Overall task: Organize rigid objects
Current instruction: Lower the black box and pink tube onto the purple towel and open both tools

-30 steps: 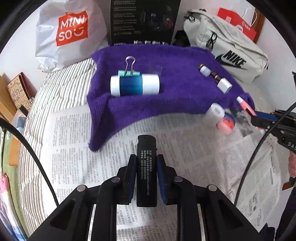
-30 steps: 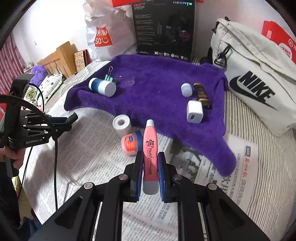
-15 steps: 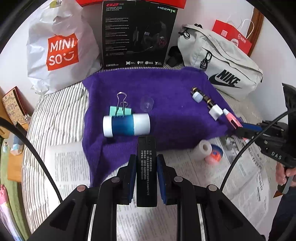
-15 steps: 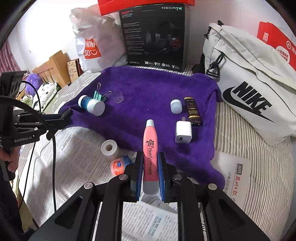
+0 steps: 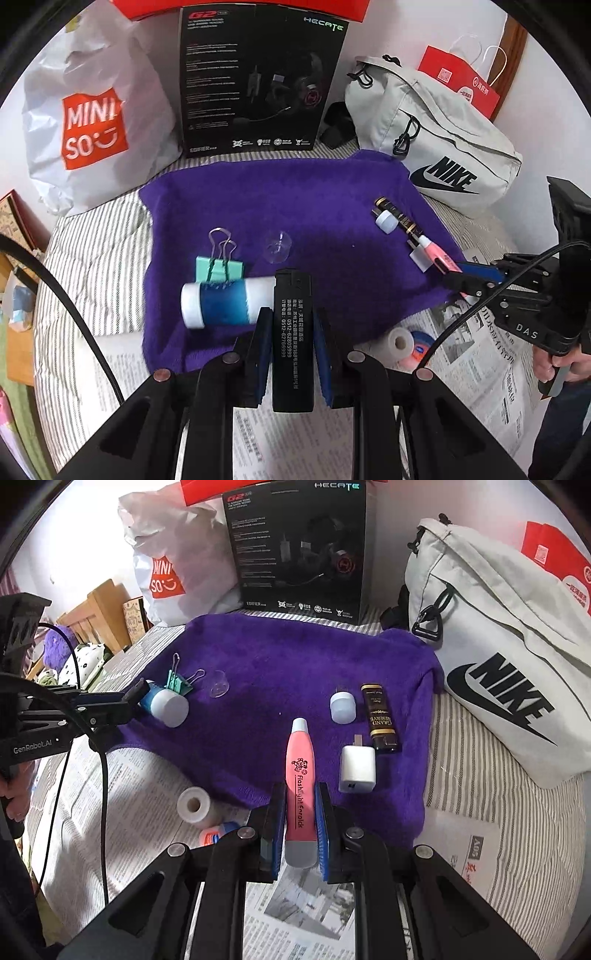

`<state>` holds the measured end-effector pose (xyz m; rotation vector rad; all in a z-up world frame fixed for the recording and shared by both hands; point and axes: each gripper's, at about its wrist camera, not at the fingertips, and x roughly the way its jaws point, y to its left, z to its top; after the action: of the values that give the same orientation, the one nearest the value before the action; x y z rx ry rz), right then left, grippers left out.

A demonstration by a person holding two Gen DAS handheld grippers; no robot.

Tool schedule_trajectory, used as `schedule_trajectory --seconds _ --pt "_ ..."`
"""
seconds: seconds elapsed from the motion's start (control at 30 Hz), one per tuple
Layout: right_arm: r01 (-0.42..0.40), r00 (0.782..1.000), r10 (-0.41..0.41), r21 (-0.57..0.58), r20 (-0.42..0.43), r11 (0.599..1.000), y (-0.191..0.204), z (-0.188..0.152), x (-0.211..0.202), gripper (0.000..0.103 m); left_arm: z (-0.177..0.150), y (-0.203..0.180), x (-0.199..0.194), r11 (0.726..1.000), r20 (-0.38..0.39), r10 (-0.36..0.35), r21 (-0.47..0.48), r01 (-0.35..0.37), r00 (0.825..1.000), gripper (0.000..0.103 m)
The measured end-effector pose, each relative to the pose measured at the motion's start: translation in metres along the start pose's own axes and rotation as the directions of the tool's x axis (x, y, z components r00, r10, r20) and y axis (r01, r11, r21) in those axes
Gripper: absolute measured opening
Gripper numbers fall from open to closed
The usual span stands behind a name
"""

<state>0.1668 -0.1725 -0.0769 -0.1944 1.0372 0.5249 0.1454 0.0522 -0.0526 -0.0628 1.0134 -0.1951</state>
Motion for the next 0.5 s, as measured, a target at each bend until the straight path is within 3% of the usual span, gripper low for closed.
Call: schedule_trajectory --seconds 0.5 --pt "-0.008 1.000 0.009 0.012 -0.029 1.000 -0.010 0.018 0.027 0.015 0.033 -0.009 0.046 0.998 -0.063 -0.048 0.028 0.049 0.997 0.021"
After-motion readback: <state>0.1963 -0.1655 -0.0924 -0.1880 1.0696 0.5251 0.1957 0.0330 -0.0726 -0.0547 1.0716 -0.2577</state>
